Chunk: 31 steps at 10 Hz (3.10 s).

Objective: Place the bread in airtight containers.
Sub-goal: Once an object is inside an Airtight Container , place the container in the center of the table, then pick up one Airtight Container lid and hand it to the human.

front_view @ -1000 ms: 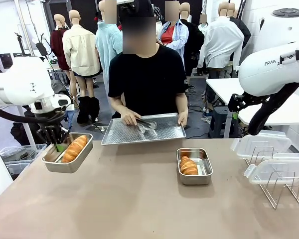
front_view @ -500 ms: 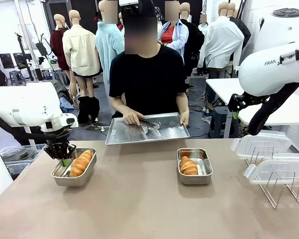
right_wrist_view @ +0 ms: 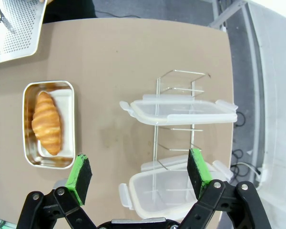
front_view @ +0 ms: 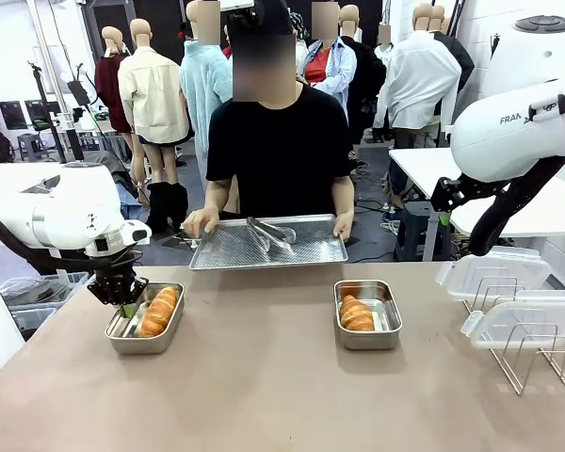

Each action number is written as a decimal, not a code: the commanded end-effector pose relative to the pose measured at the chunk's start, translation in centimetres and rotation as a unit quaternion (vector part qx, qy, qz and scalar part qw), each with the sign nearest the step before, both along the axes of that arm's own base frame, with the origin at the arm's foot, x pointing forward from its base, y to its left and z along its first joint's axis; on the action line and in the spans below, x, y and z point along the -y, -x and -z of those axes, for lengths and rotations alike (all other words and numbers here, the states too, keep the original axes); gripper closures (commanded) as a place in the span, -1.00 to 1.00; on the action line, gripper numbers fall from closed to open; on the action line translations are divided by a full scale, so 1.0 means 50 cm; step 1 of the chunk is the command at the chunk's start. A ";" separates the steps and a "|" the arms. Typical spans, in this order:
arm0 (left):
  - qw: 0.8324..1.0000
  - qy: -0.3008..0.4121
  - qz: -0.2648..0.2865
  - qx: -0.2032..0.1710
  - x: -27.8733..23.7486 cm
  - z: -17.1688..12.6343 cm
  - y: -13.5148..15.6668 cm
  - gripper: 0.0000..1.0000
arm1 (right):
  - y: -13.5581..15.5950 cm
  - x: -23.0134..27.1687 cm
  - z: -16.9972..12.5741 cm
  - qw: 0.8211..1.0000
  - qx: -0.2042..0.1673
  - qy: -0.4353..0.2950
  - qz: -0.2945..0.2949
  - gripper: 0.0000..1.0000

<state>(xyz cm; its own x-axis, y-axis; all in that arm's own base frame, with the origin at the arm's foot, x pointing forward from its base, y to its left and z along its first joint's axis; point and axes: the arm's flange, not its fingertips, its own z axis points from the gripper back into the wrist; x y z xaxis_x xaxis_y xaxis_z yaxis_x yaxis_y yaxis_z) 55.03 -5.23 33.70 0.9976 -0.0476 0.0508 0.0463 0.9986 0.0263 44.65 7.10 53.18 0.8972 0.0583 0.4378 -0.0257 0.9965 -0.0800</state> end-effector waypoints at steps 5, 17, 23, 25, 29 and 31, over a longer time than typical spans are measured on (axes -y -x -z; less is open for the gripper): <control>1.000 -0.021 -0.007 -0.021 0.008 0.035 -0.015 1.00 | -0.007 -0.005 -0.002 1.000 0.001 -0.003 0.008 -1.00; 0.998 -0.010 0.034 0.047 -0.050 -0.154 0.048 -1.00 | -0.007 -0.005 -0.002 1.000 0.001 -0.003 0.008 -1.00; 0.995 -0.007 0.063 0.079 -0.193 -0.260 0.090 -1.00 | -0.007 -0.005 -0.002 1.000 0.001 -0.003 0.008 -1.00; 0.994 0.039 0.065 0.079 -0.212 -0.249 0.084 -1.00 | -0.007 -0.005 -0.002 1.000 0.001 -0.003 0.008 -1.00; 0.995 -0.012 0.053 0.080 -0.201 -0.268 0.093 -1.00 | -0.007 -0.005 -0.002 1.000 0.001 -0.003 0.008 -1.00; 0.995 -0.012 0.053 0.080 -0.201 -0.268 0.093 -1.00 | -0.007 -0.005 -0.002 1.000 0.001 -0.003 0.008 -1.00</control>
<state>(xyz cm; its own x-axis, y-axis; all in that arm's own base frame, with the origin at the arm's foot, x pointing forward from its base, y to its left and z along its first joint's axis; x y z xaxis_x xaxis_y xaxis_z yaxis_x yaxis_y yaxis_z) 50.55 4.70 46.90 0.9648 -0.1621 0.2072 0.1567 0.9867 0.0423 44.67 7.15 53.17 0.8971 0.0592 0.4377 -0.0253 0.9962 -0.0830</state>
